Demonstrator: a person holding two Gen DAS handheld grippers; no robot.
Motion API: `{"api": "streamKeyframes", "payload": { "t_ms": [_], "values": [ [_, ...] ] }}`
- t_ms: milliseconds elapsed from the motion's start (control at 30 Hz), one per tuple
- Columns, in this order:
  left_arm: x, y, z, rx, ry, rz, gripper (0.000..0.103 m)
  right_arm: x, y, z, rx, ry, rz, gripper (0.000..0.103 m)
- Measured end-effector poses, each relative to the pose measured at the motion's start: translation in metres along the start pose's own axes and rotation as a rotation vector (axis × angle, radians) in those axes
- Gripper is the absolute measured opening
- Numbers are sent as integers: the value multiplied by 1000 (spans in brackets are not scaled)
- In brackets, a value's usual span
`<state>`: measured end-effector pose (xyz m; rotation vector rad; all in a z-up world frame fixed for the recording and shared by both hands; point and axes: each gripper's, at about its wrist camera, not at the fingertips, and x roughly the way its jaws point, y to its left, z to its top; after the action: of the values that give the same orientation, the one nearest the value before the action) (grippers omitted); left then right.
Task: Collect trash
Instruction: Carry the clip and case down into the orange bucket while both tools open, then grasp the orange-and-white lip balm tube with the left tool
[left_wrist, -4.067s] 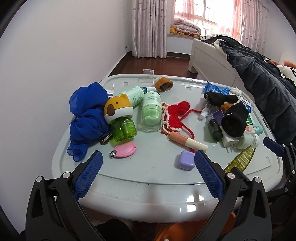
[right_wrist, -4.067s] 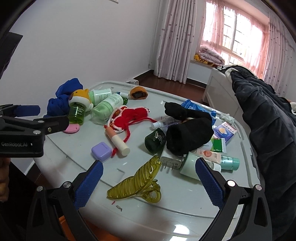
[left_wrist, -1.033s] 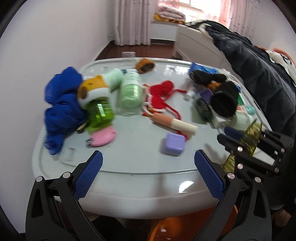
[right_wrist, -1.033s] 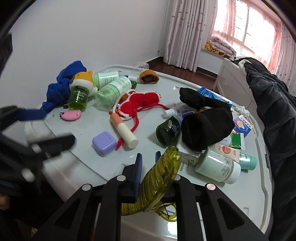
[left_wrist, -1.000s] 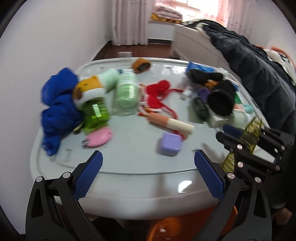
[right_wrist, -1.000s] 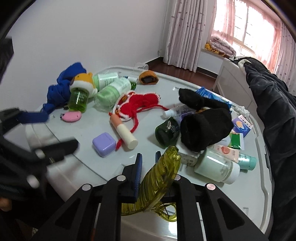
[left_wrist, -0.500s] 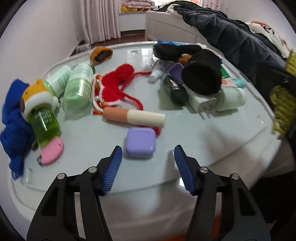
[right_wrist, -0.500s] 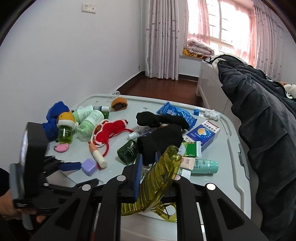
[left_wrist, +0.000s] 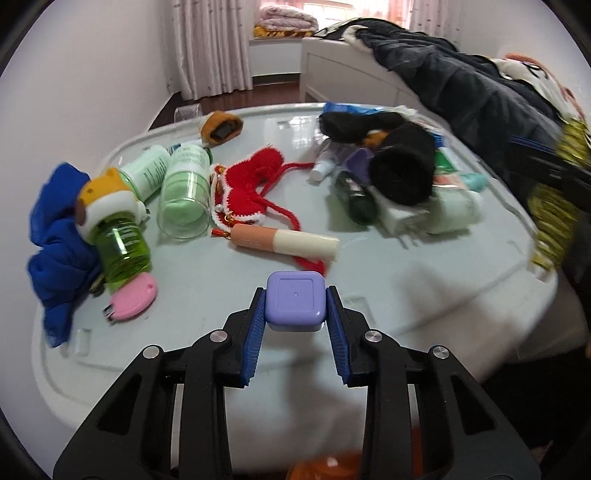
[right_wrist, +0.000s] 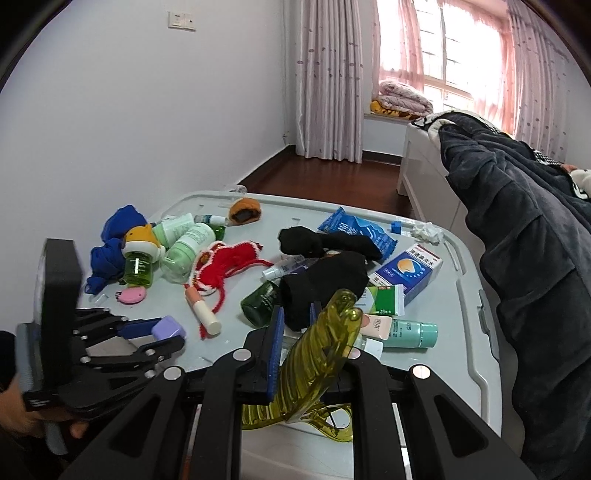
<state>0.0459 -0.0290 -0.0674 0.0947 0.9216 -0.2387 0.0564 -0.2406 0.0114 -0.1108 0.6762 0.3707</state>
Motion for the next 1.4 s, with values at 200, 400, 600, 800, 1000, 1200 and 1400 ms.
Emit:
{"api": "streamKeyframes", "payload": {
  "t_ms": [200, 400, 600, 800, 1000, 1200, 1400],
  "values": [
    [-53, -19, -38, 42, 64, -88, 32, -24, 26, -28, -16, 75, 86, 15],
    [-55, -30, -98, 38, 243, -185, 32, -38, 65, -105, -29, 270, 150, 15],
    [-42, -39, -123, 19, 344, -307, 32, -32, 74, -139, 15, 368, 191, 21],
    [-49, -31, -125, -1, 325, -267, 77, -39, 60, -134, 69, 312, 161, 72],
    [-54, -13, -103, -49, 249, -236, 77, -44, 43, -112, 76, 251, 110, 73],
    [-47, 3, -22, -42, 113, -172, 78, -65, 1, -22, 63, 43, 42, 83],
    [12, 11, 38, -178, 118, -123, 79, -65, -42, 19, 174, -121, -10, 86]
  ]
}}
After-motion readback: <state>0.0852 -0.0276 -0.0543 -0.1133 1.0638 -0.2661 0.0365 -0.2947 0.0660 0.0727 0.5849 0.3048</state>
